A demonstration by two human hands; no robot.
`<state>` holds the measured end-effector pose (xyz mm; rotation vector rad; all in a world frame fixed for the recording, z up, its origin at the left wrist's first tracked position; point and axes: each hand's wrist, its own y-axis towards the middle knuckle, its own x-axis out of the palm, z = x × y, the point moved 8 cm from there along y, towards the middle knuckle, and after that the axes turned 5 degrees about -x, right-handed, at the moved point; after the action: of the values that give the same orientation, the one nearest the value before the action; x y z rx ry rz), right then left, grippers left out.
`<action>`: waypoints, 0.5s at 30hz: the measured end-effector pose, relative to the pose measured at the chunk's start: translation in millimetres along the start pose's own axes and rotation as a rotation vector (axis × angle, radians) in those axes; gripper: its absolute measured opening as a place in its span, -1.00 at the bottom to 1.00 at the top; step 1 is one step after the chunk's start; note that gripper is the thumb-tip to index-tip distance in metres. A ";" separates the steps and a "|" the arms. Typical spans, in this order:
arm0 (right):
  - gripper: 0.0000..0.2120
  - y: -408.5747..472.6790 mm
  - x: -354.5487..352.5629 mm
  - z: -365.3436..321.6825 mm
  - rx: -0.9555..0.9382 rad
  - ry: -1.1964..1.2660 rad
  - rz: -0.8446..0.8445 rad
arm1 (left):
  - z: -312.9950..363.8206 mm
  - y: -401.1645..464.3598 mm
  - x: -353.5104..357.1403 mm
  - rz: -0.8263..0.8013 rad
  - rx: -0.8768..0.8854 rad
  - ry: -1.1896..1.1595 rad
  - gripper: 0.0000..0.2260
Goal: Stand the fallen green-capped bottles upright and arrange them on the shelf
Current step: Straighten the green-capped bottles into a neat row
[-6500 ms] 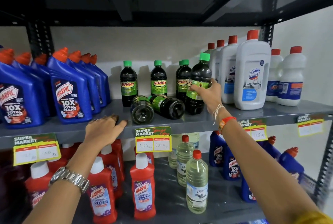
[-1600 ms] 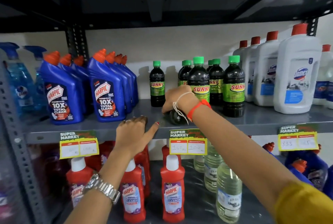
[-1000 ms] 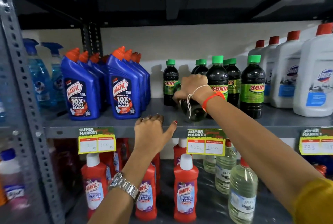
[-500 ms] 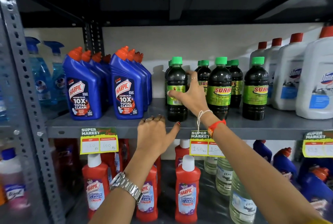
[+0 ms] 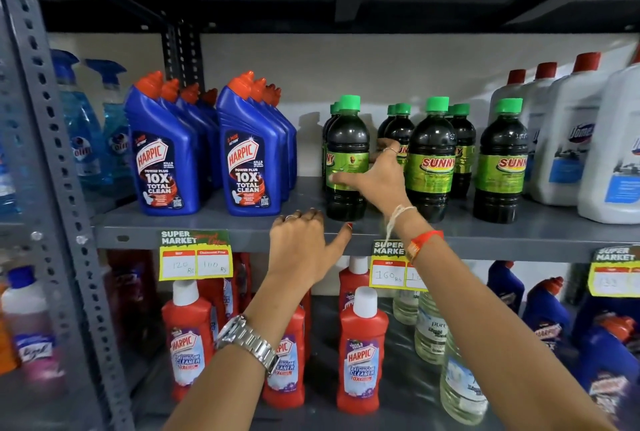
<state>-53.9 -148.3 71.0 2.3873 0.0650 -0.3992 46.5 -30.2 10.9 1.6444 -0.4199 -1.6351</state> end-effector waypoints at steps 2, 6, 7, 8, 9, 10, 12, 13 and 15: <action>-0.35 5.7 7.8 10.5 0.105 0.254 -0.179 | -0.2 -0.3 -0.4 0.007 0.004 -0.022 -0.39; -0.38 5.6 13.1 12.0 0.159 0.489 -0.351 | -0.5 0.3 0.7 0.015 0.015 -0.041 -0.39; -0.36 5.4 13.9 12.3 0.158 0.491 -0.352 | -0.7 0.6 1.2 0.012 0.015 -0.040 -0.39; -0.33 5.5 14.4 12.7 0.146 0.459 -0.331 | -0.8 0.8 1.6 0.009 0.013 -0.037 -0.39; -0.27 6.3 13.7 12.5 0.125 0.383 -0.292 | -0.9 0.8 1.7 0.009 0.012 -0.035 -0.40; -0.16 6.4 12.0 10.4 0.086 0.250 -0.240 | -0.9 0.7 1.3 0.011 0.010 -0.033 -0.40; 0.06 2.6 8.6 1.1 -0.042 -0.047 -0.118 | -1.0 0.3 -0.6 0.022 0.005 -0.034 -0.41; 0.07 -0.4 7.5 -5.1 -0.107 -0.135 -0.063 | -1.1 0.2 -1.1 0.026 0.004 -0.035 -0.40; -0.02 -2.3 6.8 -10.3 -0.156 -0.175 -0.010 | -1.2 0.4 -0.6 0.027 0.006 -0.033 -0.39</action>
<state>-45.0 -140.2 74.8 2.1907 0.0273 -0.5846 47.6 -29.7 11.5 1.6110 -0.4631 -1.6445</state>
